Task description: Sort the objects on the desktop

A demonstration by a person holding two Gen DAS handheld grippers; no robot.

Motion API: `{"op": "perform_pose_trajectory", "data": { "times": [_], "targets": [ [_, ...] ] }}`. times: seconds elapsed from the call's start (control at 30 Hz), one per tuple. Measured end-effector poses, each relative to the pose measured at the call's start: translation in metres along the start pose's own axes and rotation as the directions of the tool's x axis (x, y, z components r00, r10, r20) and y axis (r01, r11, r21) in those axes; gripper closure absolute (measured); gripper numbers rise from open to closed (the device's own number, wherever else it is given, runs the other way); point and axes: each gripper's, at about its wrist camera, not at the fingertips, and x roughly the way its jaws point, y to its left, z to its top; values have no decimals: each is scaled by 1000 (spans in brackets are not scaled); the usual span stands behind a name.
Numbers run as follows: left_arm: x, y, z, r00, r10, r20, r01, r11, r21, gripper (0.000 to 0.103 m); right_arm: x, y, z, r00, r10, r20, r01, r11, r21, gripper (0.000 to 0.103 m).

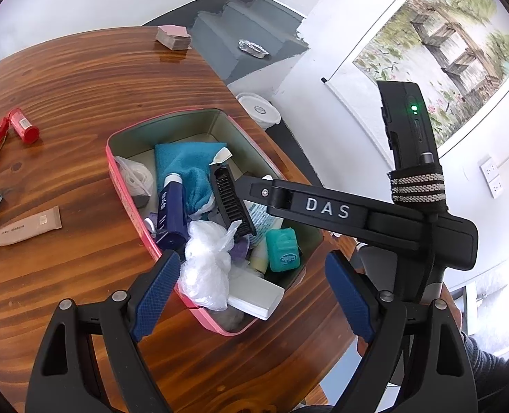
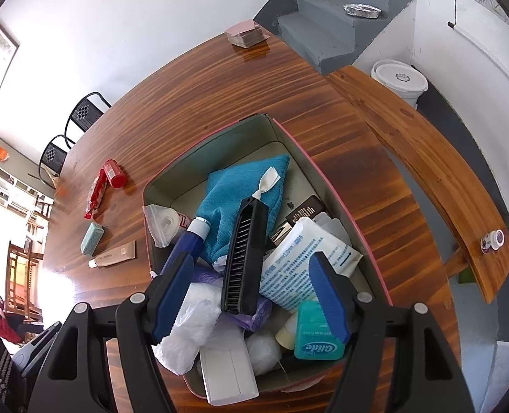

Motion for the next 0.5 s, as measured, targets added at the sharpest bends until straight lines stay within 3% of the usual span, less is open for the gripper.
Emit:
{"op": "perform_pose_trajectory", "data": {
  "times": [0.5],
  "targets": [
    [-8,17,-3,999,27,19,-26,998,-54,14,-1,12,0,1000,-3,-4,2,1000,-20,26]
  ]
}}
